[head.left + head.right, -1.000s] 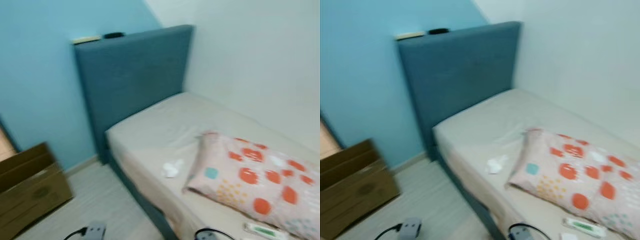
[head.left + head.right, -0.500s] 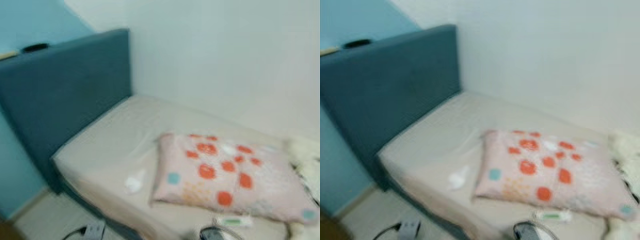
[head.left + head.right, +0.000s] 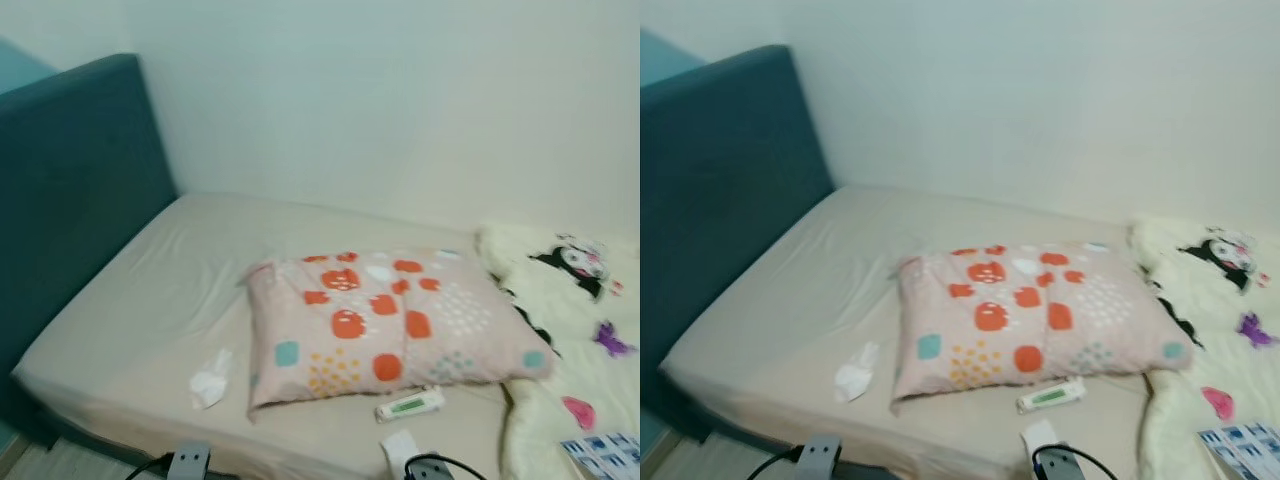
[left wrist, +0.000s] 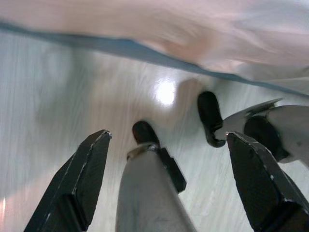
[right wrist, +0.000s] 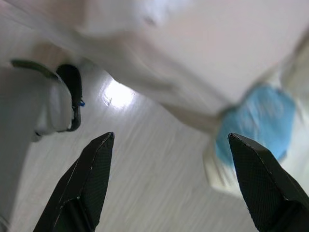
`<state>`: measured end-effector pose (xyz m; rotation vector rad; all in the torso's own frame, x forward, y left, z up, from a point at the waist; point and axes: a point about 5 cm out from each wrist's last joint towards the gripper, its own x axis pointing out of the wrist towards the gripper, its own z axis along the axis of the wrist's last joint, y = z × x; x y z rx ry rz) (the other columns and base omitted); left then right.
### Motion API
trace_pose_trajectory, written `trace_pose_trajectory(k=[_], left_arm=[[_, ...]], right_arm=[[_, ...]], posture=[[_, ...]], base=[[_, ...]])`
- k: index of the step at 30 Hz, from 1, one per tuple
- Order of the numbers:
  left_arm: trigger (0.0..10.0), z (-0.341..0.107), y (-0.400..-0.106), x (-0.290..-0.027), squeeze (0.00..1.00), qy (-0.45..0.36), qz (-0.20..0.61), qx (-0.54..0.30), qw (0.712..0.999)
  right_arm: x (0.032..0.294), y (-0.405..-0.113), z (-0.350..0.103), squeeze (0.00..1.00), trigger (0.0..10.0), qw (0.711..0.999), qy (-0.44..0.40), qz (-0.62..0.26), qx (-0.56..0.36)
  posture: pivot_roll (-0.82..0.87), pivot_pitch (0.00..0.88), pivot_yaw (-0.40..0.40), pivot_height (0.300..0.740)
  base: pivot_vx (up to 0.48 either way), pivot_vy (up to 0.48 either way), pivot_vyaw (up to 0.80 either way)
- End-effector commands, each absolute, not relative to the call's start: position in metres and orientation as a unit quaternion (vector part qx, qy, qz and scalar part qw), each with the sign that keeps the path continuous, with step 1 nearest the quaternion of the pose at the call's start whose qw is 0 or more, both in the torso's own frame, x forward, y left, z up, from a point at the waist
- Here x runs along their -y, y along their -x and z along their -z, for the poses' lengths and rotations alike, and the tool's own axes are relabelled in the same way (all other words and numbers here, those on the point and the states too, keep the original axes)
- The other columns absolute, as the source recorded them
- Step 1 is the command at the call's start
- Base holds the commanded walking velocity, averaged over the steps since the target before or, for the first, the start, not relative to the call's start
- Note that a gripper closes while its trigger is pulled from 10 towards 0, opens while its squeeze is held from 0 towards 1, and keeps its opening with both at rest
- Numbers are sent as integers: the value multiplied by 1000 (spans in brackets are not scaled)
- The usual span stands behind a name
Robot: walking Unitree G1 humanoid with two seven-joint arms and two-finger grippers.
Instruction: Clean up the room
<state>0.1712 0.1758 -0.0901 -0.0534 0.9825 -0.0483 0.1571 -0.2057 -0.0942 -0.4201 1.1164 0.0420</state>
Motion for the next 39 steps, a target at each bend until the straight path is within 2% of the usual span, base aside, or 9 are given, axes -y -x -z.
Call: trace_pose_trajectory(k=[1, 3, 13, 24, 33, 39], left_arm=[[10000, 92, -168, -176, 0, 26, 21, -478, 878], [10000, 92, -168, -176, 0, 25, 20, -478, 878], [10000, 91, -169, -178, 0, 15, 17, -477, 879], [10000, 90, -170, -182, 0, 6, 12, -475, 880], [10000, 90, -170, -184, 0, -1, 0, -475, 880], [10000, 87, -175, -196, 0, 0, -49, -462, 886]], right_arm=[[206, -153, 96, 0, 10000, 825, 188, -13, -533], [206, -154, 95, 0, 10000, 826, 188, -14, -531], [204, -155, 95, 0, 10000, 828, 187, -23, -527], [203, -155, 95, 0, 10000, 829, 187, -29, -527], [202, -156, 95, 0, 10000, 831, 186, -36, -523], [197, -157, 95, 0, 10000, 838, 171, -44, -516]], posture=[[-33, 24, -7, 740], [-33, 24, -7, 740], [-33, 26, -8, 740], [-31, 21, -9, 740], [-34, 26, -8, 740], [-35, 37, -6, 740]], base=[[0, 0, -788], [0, 0, -788], [0, 0, 0], [0, 0, -776], [0, 0, 0], [0, 0, 0]])
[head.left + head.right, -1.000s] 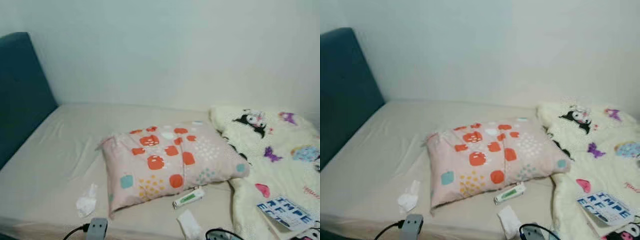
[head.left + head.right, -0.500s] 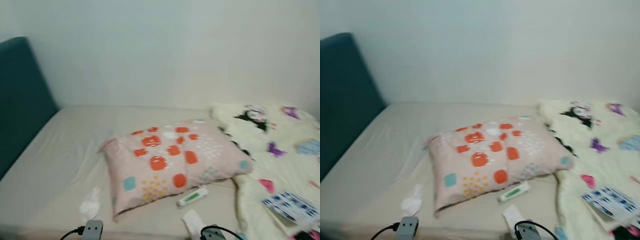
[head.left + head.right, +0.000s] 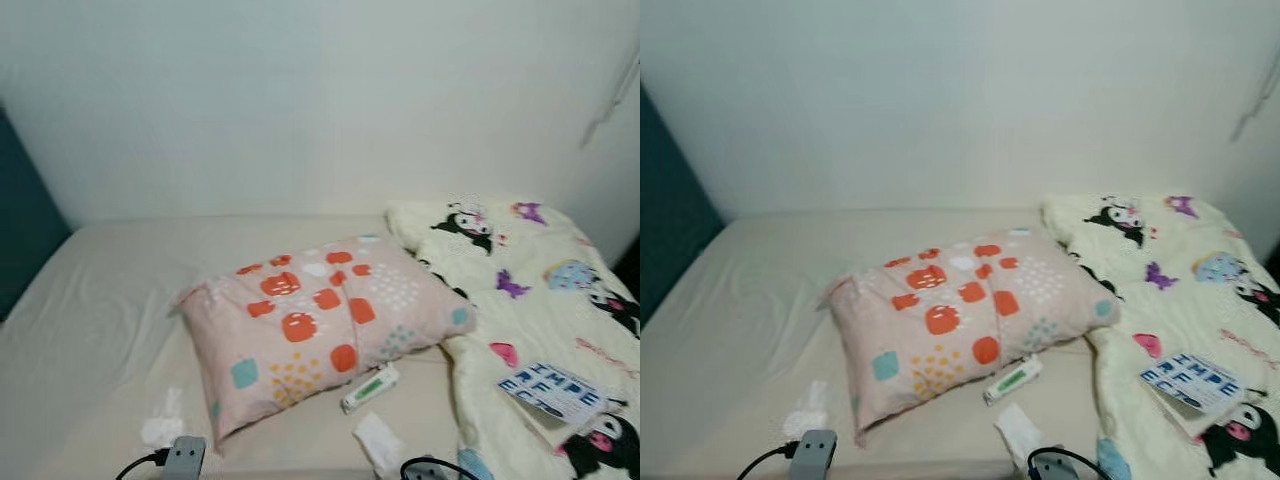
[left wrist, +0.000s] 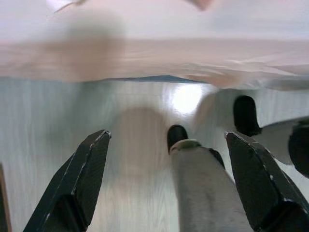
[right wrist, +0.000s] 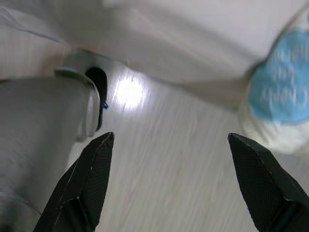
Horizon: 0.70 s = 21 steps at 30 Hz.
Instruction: Clean up the room
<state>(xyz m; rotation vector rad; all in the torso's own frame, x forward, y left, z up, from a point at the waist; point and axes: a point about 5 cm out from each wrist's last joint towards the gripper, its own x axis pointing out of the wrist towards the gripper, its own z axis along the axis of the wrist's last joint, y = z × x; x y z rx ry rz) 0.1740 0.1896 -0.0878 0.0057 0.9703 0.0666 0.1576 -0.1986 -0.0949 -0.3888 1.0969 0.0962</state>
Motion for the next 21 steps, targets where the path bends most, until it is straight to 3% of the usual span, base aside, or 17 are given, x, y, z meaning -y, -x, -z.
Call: trace_pose_trajectory(k=[1, 5, 6, 12, 18, 21], left_arm=[[10000, 87, -175, -196, 0, 0, -49, -462, 886], [10000, 77, -190, -204, 0, 18, -84, -429, 899], [10000, 69, -204, -209, 0, 39, -102, -401, 910], [10000, 59, -222, -202, 0, 62, -81, -374, 922], [10000, 58, -225, -196, 0, 60, -67, -374, 923], [10000, 67, -211, -199, 0, 52, -83, -395, 914]], right_arm=[[197, -157, 95, 0, 10000, 838, 171, -44, -516], [193, -170, 90, 0, 10000, 857, 133, -38, -496], [191, -184, 84, 0, 10000, 873, 105, -29, -475], [190, -202, 75, 0, 10000, 888, 94, -24, -450], [187, -208, 71, 0, 10000, 893, 87, -23, -441], [186, -203, 74, 0, 10000, 890, 82, -27, -448]], posture=[[-35, 37, -6, 740], [-33, 48, -4, 740], [-34, 52, -2, 740], [-40, 55, 2, 740], [-45, 57, 6, 740], [-50, 60, 6, 740]], base=[[0, 0, 0], [0, 0, 0], [0, 0, 0], [0, 0, 0], [0, 0, 0], [0, 0, -506]])
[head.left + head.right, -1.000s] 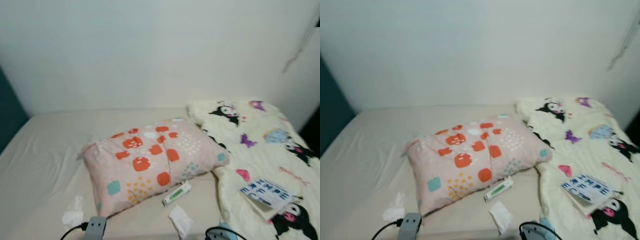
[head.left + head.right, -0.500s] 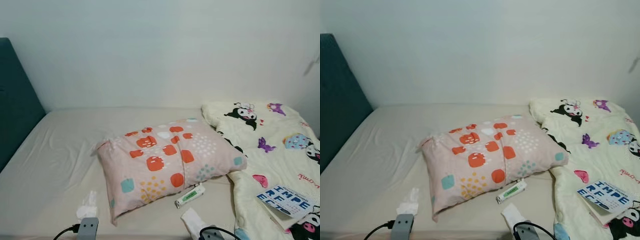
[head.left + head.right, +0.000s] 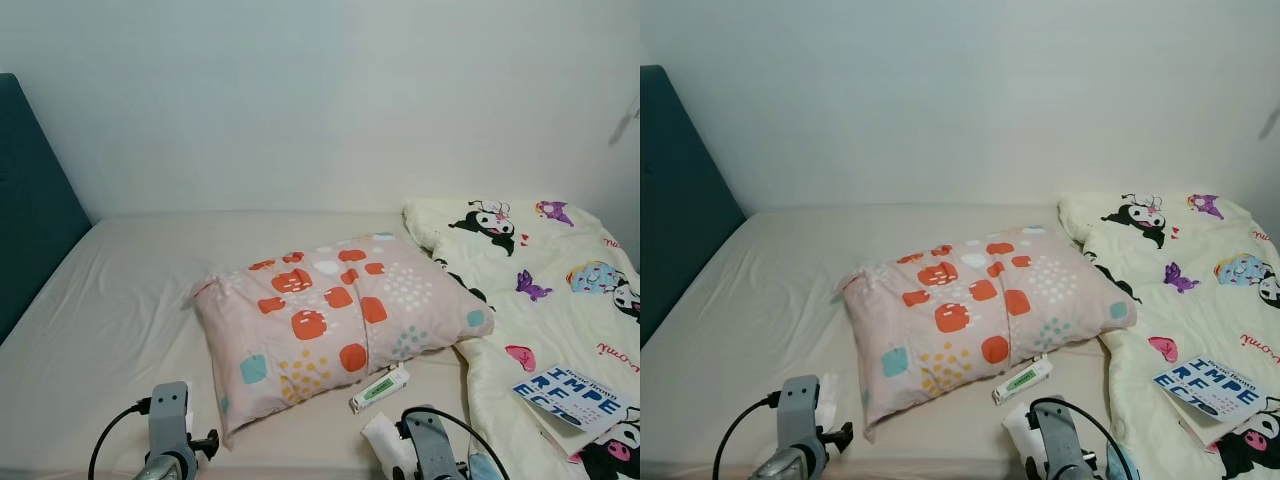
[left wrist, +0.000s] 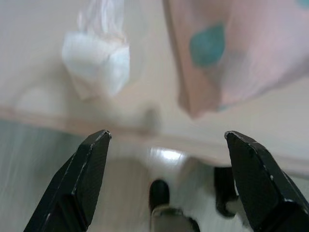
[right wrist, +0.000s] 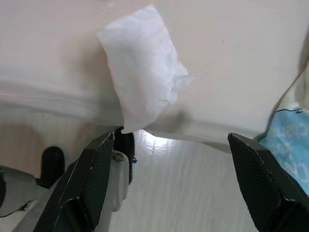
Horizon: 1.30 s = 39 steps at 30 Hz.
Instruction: Clean up the room
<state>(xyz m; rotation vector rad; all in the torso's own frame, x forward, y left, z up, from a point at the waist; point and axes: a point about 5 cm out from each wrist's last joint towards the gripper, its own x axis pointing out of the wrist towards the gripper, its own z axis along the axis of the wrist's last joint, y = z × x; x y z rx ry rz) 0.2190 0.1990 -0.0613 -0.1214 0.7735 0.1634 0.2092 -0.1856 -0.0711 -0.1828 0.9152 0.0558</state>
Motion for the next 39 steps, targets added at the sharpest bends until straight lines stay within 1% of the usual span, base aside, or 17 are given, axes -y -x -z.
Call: trace_pose_trajectory(k=[1, 5, 8, 10, 21, 26, 34, 39], left_arm=[[10000, 67, -211, -199, 0, 52, -83, -395, 914], [10000, 72, -199, -209, 0, 43, -105, -408, 906], [10000, 73, -196, -212, 0, 40, -109, -410, 904], [10000, 73, -194, -218, 0, 31, -117, -413, 903], [10000, 69, -197, -223, 0, 20, -133, -405, 904], [10000, 66, -203, -225, 0, 21, -140, -397, 907], [10000, 68, -199, -228, 0, 11, -145, -406, 902], [10000, 69, -195, -230, 0, 4, -153, -410, 899]], right_arm=[[186, -203, 74, 0, 10000, 890, 82, -27, -448], [188, -198, 77, 0, 10000, 887, 81, -27, -455], [188, -197, 77, 0, 10000, 886, 81, -26, -456], [189, -197, 77, 0, 10000, 886, 83, -25, -455], [187, -199, 76, 0, 10000, 888, 82, -29, -451], [186, -197, 78, 0, 10000, 886, 80, -34, -455], [188, -196, 78, 0, 10000, 886, 81, -31, -455], [189, -200, 75, 0, 10000, 890, 84, -34, -447]], posture=[[-50, 60, 6, 740], [-47, 65, 5, 740], [-45, 66, 3, 740], [-43, 66, 4, 740], [-45, 65, 5, 740], [-45, 66, 4, 740], [-49, 61, 4, 740], [-46, 56, -1, 740]], base=[[0, 0, -756], [0, 0, -753], [0, 0, -750], [0, 0, -375], [0, 0, 0], [0, 0, -763], [0, 0, -761], [0, 0, 0]])
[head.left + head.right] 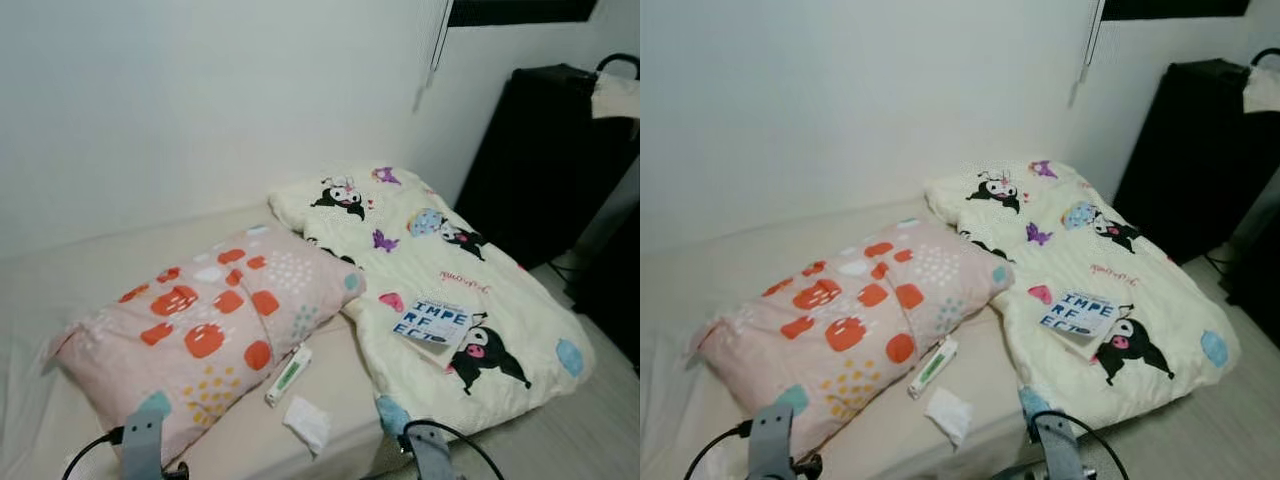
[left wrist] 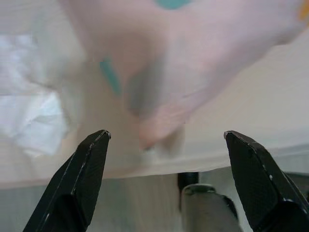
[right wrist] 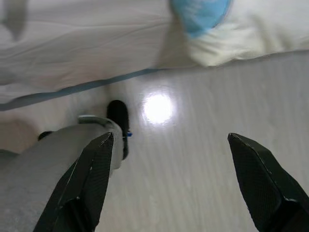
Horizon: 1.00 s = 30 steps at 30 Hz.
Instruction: Clean up the room
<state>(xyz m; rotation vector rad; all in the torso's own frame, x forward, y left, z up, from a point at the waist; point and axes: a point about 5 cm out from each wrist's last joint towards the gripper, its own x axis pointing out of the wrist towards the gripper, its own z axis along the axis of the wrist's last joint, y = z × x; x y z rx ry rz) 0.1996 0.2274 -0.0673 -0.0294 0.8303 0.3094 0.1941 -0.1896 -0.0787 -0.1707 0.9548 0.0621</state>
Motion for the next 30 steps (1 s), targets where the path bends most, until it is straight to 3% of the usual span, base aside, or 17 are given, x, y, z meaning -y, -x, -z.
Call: trace_pose_trajectory(k=[1, 7, 17, 22, 30], left_arm=[[10000, 69, -195, -230, 0, 4, -153, -410, 899], [10000, 65, -199, -239, 0, 3, -180, -398, 899], [10000, 49, -211, -263, 0, 2, -251, -363, 897], [10000, 49, -212, -264, 0, 2, -253, -362, 897], [10000, 51, -216, -251, 0, 46, -218, -358, 907]], right_arm=[[189, -200, 75, 0, 10000, 890, 84, -34, -447], [186, -209, 70, 0, 10000, 900, 74, -55, -426], [180, -218, 64, 0, 10000, 909, 64, -80, -404], [180, -219, 63, 0, 10000, 911, 56, -77, -400], [196, -227, 58, 0, 10000, 915, 53, -5, -401]], posture=[[-46, 56, -1, 740], [-45, 53, -1, 740], [-42, 61, -3, 740], [-46, 62, 2, 740], [-47, 75, 7, 740]], base=[[0, 0, 0], [0, 0, 0], [0, 0, 775], [0, 0, 775], [0, 0, 0]])
